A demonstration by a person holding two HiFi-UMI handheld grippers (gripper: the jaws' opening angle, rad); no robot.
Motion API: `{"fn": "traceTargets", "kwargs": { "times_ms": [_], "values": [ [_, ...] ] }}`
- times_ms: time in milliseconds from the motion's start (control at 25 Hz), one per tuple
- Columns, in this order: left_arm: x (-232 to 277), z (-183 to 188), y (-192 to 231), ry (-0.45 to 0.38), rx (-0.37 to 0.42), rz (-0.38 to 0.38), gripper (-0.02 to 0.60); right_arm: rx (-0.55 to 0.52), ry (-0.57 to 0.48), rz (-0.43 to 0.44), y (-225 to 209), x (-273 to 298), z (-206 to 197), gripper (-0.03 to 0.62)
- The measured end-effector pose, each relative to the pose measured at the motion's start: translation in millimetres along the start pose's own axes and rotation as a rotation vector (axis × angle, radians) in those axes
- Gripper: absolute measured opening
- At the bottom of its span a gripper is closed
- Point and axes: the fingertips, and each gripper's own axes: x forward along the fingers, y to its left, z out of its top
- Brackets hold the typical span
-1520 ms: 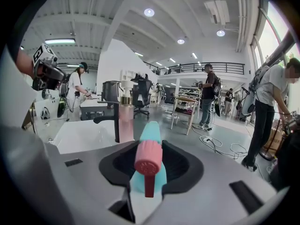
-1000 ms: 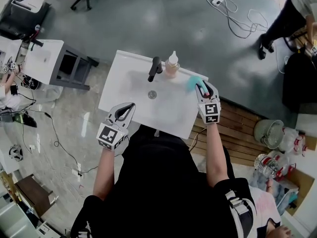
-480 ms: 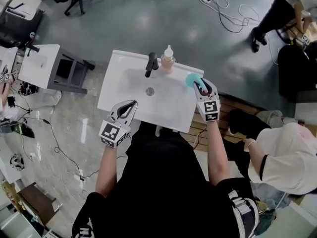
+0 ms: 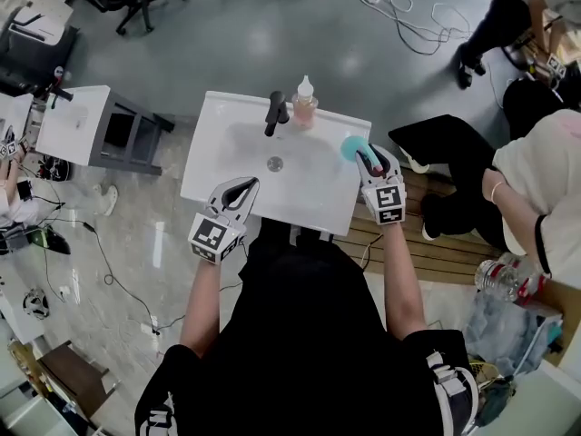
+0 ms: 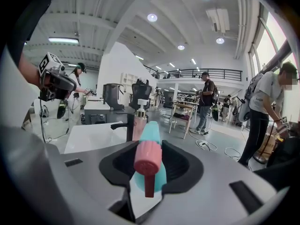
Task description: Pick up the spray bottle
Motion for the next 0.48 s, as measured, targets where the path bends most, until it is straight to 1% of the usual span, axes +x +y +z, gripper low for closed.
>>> {"fn": "traceTargets", "kwargs": {
  "times_ms": [320, 480],
  "values": [
    [2, -2, -21, 0.001, 0.008, -0.008, 0.021, -0.021, -0.001, 0.041, 9, -24, -6, 0.149],
    [5, -3, -32, -0.002, 0.012, -0.009, 0.021, -0.027, -0.002, 0.056, 11, -31, -16, 0.149]
  ]
}}
